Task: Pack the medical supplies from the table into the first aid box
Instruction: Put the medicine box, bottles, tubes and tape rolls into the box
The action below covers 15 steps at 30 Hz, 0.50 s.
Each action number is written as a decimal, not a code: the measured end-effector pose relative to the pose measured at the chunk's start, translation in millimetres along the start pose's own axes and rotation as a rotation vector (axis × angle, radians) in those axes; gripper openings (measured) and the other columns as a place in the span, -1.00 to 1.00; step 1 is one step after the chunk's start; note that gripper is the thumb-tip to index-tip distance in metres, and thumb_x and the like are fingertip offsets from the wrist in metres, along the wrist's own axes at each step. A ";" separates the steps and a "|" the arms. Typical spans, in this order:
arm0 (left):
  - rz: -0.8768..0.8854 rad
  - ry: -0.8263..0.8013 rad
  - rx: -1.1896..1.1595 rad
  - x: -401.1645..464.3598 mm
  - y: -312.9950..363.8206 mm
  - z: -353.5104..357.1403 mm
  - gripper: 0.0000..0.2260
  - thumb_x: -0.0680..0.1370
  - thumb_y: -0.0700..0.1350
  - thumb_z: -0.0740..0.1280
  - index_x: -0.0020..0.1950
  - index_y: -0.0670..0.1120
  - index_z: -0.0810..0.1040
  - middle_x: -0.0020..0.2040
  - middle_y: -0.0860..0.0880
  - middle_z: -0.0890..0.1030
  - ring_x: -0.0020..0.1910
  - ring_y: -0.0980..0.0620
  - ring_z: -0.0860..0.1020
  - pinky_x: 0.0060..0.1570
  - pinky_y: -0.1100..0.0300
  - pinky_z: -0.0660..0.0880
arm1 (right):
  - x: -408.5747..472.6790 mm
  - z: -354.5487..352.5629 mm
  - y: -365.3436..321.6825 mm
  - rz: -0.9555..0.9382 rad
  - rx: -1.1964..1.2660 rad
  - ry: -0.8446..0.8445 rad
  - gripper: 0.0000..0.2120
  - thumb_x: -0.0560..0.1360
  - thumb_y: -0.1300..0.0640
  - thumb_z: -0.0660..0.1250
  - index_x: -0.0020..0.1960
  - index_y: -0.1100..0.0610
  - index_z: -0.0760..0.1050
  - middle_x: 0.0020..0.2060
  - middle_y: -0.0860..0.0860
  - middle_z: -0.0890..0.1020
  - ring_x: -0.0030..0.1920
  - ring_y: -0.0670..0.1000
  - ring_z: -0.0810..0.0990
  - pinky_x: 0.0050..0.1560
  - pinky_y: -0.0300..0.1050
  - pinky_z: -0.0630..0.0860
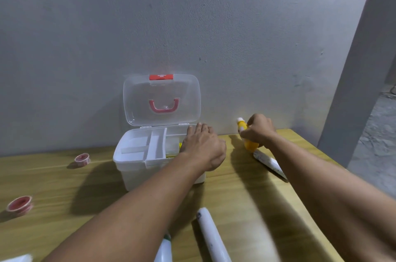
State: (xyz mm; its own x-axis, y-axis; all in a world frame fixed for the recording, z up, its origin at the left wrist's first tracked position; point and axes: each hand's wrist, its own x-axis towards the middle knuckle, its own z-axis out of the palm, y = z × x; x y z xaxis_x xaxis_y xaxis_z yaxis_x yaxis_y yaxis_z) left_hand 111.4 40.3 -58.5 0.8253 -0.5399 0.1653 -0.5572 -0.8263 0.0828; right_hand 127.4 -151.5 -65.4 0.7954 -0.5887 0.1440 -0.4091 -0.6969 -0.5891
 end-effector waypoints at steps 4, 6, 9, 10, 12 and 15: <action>-0.026 0.109 -0.132 -6.6 -8.4 -17.8 -0.50 0.62 0.06 0.00 0.39 -0.25 0.35 0.46 -0.19 0.34 0.50 -0.12 0.21 0.48 -0.10 0.08 | -22.3 -18.1 -19.2 0.009 0.315 -0.023 -0.37 0.19 0.11 0.56 0.22 0.15 0.46 0.03 0.17 0.55 -0.07 0.20 0.61 -0.29 0.21 0.66; -0.072 0.136 -0.183 -13.1 -19.5 -31.1 -0.55 0.61 0.03 0.02 0.32 -0.24 0.41 0.39 -0.21 0.42 0.40 -0.15 0.32 0.42 -0.11 0.18 | -35.3 -27.6 -33.6 -0.028 0.431 -0.089 -0.41 0.24 0.15 0.54 0.23 0.15 0.45 -0.05 0.18 0.58 -0.14 0.17 0.64 -0.30 0.19 0.66; -0.170 0.157 -0.222 -28.1 -45.4 -47.0 -0.63 0.60 -0.03 0.04 0.21 -0.23 0.47 0.31 -0.25 0.47 0.30 -0.20 0.40 0.35 -0.11 0.26 | -57.0 -38.2 -60.9 -0.127 0.557 -0.229 -0.49 0.37 0.19 0.48 0.26 0.12 0.39 -0.10 0.14 0.56 -0.15 0.12 0.62 -0.25 0.11 0.65; -0.202 0.166 -0.226 -33.4 -54.9 -49.6 -0.65 0.60 -0.05 0.05 0.18 -0.24 0.48 0.29 -0.26 0.48 0.29 -0.22 0.41 0.34 -0.11 0.27 | -63.6 -40.4 -69.7 -0.155 0.587 -0.253 -0.50 0.39 0.20 0.46 0.28 0.11 0.39 -0.07 0.15 0.56 -0.14 0.11 0.62 -0.24 0.09 0.65; -0.262 0.190 -0.224 -45.6 -76.4 -51.8 -0.68 0.59 -0.08 0.06 0.14 -0.23 0.48 0.27 -0.27 0.49 0.26 -0.22 0.42 0.29 -0.08 0.30 | -76.9 -41.2 -88.0 -0.205 0.641 -0.283 -0.48 0.40 0.21 0.46 0.30 0.12 0.38 -0.02 0.17 0.57 -0.11 0.10 0.63 -0.21 0.08 0.66; -0.333 0.206 -0.234 -61.3 -106.0 -45.8 -0.66 0.60 -0.11 0.03 0.26 -0.21 0.43 0.36 -0.23 0.43 0.32 -0.19 0.39 0.32 -0.08 0.27 | -94.9 -34.2 -109.0 -0.305 0.583 -0.311 -0.50 0.37 0.21 0.49 0.26 0.16 0.42 -0.01 0.15 0.59 -0.05 0.13 0.65 -0.15 0.04 0.67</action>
State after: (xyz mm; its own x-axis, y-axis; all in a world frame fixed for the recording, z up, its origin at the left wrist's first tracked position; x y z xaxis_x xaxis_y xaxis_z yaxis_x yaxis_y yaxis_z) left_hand 115.7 168.4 -32.3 0.9407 -0.1881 0.2823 -0.2899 -0.8781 0.3808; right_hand 81.2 -33.8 12.4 0.9620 -0.1983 0.1880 0.0874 -0.4286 -0.8993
